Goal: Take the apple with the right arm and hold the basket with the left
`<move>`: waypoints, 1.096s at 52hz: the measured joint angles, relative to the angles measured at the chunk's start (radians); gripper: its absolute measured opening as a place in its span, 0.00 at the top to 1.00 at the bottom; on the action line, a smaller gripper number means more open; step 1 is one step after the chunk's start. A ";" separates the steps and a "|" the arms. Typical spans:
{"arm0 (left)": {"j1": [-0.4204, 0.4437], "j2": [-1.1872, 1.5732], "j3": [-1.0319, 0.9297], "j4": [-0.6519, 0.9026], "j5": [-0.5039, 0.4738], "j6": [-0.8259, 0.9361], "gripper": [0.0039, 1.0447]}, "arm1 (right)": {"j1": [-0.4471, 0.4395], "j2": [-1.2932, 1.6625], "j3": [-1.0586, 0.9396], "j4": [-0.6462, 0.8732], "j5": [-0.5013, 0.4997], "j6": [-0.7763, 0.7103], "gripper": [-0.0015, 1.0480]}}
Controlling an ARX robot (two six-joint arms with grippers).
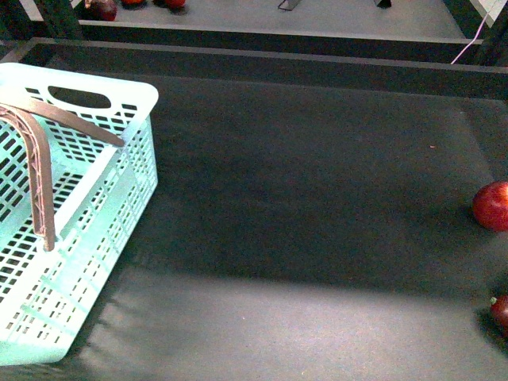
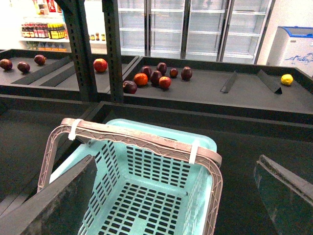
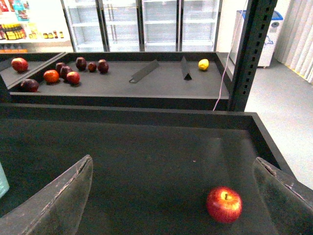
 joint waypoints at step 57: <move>0.333 1.117 0.441 0.246 0.489 -0.901 0.06 | 0.000 0.000 0.000 0.000 0.000 0.000 0.08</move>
